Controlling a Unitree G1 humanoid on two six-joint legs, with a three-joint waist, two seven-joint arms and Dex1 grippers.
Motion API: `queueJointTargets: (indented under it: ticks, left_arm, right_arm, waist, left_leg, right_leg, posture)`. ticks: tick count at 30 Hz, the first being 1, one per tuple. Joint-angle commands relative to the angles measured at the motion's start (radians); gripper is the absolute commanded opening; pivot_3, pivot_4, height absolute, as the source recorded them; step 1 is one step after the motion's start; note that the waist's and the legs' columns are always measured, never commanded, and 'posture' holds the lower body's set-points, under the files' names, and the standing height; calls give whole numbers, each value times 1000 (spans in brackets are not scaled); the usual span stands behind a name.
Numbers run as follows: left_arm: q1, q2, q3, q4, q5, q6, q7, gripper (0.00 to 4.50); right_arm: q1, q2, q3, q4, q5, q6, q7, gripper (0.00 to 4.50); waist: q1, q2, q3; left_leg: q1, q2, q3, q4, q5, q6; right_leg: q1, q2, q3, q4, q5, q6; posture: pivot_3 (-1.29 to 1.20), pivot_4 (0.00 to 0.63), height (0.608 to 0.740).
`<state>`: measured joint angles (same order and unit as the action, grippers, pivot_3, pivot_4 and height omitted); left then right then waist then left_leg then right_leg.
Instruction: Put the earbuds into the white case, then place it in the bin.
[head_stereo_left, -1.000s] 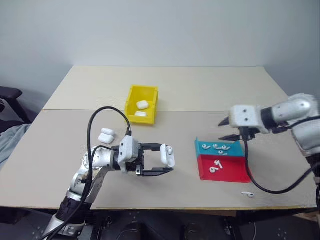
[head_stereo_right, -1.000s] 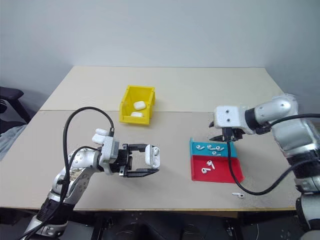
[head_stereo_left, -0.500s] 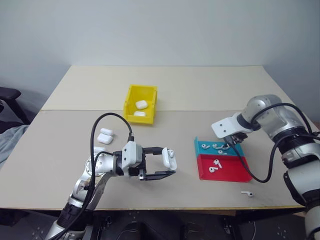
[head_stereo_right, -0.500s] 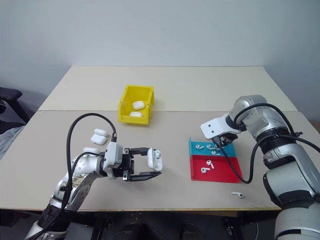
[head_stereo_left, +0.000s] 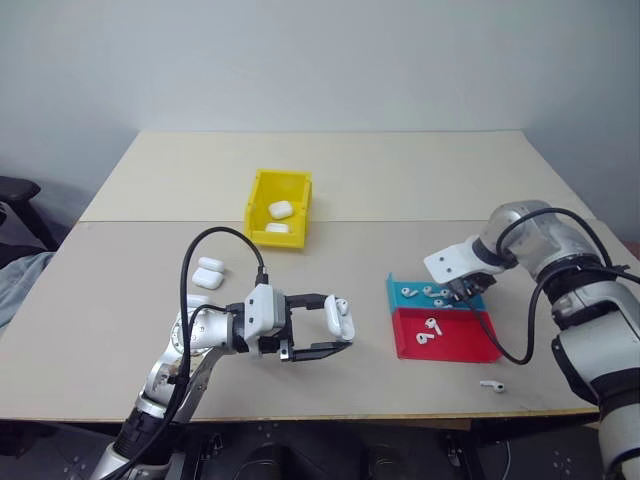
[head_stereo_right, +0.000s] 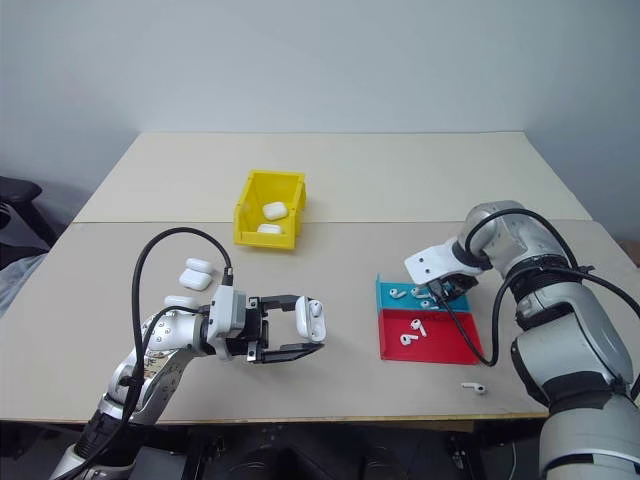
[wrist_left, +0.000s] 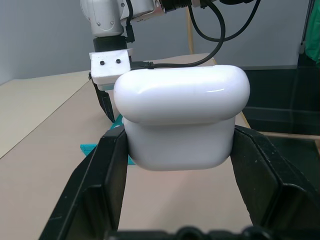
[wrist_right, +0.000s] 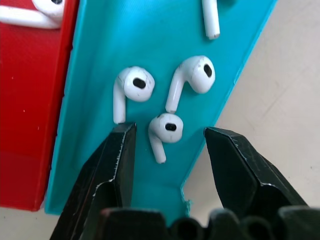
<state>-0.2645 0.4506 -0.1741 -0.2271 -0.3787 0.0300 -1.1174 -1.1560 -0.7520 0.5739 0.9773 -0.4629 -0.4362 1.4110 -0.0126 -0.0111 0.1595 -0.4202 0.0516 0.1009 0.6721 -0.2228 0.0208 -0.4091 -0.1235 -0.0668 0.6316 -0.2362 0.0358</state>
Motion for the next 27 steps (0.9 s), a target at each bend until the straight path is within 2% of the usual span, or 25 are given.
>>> queueJointTargets:
  ticks: [1, 13, 16, 27]
  left_arm:
    - [-5, 3, -2, -32, -3, -21, 3, 2777]
    - [-12, -5, -9, -25, 1, -24, 12, 2777]
    - [-10, -6, -10, -27, 1, -22, 13, 2777]
    - [-10, -8, -10, -24, 6, -27, 17, 2777]
  right_arm:
    - [-33, 1, -17, 15, -12, -20, -12, 2610]
    - [-22, -4, -25, 17, -11, -29, 0, 2610]
    - [-14, -8, -30, 12, -3, -39, 2, 2040]
    - [-7, -8, -33, 7, -5, -34, 2, 2040]
  waist:
    - [0, 0, 0]
    - [0, 0, 0]
    - [0, 0, 0]
    - [0, 0, 0]
  left_leg:
    - [0, 0, 0, 0, 0, 0]
    - [0, 0, 0, 0, 0, 0]
    - [0, 0, 0, 0, 0, 0]
    - [0, 0, 0, 0, 0, 0]
  right_leg:
    - [0, 0, 0, 0, 0, 0]
    - [0, 0, 0, 0, 0, 0]
    - [0, 0, 0, 0, 0, 0]
    - [0, 0, 0, 0, 0, 0]
  posture:
    - [0, 150, 740]
    - [0, 150, 740]
    - [0, 150, 740]
    - [0, 150, 740]
